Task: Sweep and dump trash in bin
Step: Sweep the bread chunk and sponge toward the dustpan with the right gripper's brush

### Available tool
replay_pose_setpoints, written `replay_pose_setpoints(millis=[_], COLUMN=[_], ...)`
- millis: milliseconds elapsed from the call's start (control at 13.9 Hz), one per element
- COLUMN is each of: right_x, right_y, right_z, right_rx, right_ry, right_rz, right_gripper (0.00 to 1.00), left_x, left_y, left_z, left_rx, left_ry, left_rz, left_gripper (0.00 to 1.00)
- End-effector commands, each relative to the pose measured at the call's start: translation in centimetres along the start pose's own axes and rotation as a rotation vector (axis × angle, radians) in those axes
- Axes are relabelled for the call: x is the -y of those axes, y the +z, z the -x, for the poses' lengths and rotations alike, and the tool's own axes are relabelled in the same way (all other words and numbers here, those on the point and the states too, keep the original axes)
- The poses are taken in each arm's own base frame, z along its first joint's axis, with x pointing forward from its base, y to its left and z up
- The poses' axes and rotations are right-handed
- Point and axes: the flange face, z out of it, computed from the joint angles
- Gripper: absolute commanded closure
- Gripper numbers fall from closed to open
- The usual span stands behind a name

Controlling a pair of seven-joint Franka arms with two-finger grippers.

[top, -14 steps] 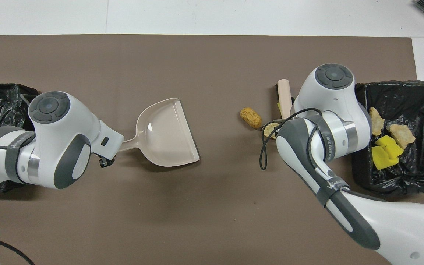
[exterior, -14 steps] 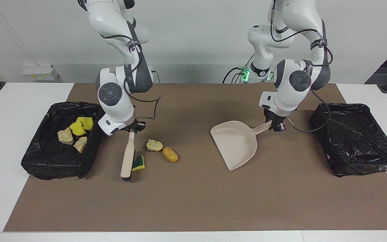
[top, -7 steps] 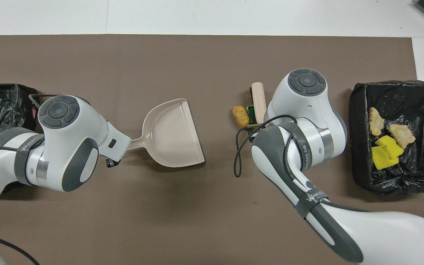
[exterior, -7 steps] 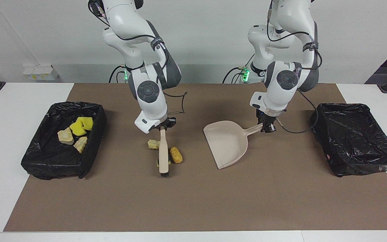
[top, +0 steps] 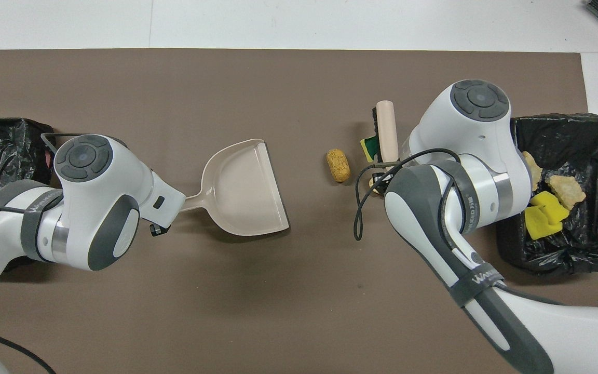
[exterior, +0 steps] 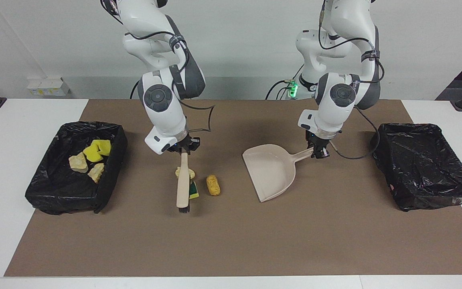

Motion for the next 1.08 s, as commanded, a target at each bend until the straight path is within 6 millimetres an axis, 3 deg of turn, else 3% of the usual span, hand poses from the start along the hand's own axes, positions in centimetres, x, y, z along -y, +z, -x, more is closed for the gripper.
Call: replay_pose_setpoints(millis=[0, 144, 288, 505, 721, 1009], right_x=[-1.4, -4.7, -6.3, -6.5, -5.5, -0.4], right_y=[1.1, 1.8, 2.2, 3.2, 4.8, 7.1], right_z=[2.5, 2.8, 2.8, 3.0, 2.3, 1.4], right_rx=[0.046, 0.059, 0.068, 0.028, 0.017, 0.0], right_ry=[-0.02, -0.047, -0.043, -0.051, -0.059, -0.107], right_rz=[0.022, 0.058, 0.063, 0.056, 0.036, -0.003], right_gripper=[1.0, 1.0, 1.0, 1.0, 1.0, 1.0], left_x=[-0.5, -0.6, -0.5, -0.5, -0.5, -0.6], left_y=[-0.3, -0.3, -0.2, -0.3, -0.2, -0.3], left_z=[0.2, 0.2, 0.2, 0.2, 0.2, 0.1], left_rx=[-0.001, -0.001, 0.0, -0.002, -0.001, -0.001], left_ry=[-0.016, -0.016, -0.036, -0.04, -0.042, -0.051], left_rz=[-0.026, -0.024, -0.023, -0.025, -0.024, -0.024], left_gripper=[1.0, 1.0, 1.0, 1.0, 1.0, 1.0])
